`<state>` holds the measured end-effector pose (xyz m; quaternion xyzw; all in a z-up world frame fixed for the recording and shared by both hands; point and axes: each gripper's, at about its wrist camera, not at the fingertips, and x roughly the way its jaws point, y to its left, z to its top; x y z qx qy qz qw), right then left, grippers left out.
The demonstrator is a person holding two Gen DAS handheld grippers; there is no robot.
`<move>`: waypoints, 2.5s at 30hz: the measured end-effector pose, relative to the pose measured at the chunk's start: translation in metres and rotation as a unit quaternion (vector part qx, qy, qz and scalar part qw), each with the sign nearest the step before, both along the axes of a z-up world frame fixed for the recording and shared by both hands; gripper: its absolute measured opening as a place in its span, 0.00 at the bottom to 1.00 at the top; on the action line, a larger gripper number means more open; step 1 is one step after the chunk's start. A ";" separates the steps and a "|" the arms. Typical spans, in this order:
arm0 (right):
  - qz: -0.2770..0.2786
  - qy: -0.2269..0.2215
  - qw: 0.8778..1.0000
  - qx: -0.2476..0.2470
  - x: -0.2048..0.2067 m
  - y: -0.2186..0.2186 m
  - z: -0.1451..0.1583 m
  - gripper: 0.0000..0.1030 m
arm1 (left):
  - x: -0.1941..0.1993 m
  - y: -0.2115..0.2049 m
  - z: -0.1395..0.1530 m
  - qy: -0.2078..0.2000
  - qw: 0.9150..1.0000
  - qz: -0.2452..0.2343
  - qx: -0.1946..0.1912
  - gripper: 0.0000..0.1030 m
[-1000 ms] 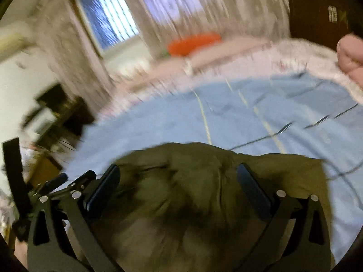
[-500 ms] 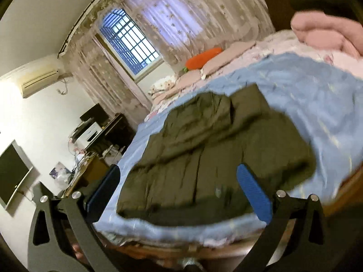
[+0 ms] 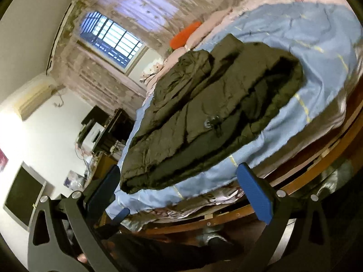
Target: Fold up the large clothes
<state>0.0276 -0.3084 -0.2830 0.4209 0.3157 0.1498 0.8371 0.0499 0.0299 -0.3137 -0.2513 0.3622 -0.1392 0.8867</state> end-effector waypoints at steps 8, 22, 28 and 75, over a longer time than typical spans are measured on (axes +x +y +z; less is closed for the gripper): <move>-0.017 0.066 0.988 0.138 0.043 -0.046 -0.062 0.99 | 0.039 0.029 -0.034 0.045 0.992 0.012 -0.117 0.98; -0.073 0.048 0.973 0.215 0.079 -0.118 -0.084 0.99 | 0.069 0.080 -0.060 0.076 0.962 0.067 -0.254 0.98; -0.083 0.042 0.966 0.239 0.086 -0.129 -0.093 0.99 | 0.069 0.080 -0.059 0.078 0.962 0.070 -0.254 0.98; -0.021 -0.013 0.947 0.322 0.120 -0.097 -0.096 0.96 | 0.096 0.103 -0.073 0.082 0.936 0.112 -0.322 0.98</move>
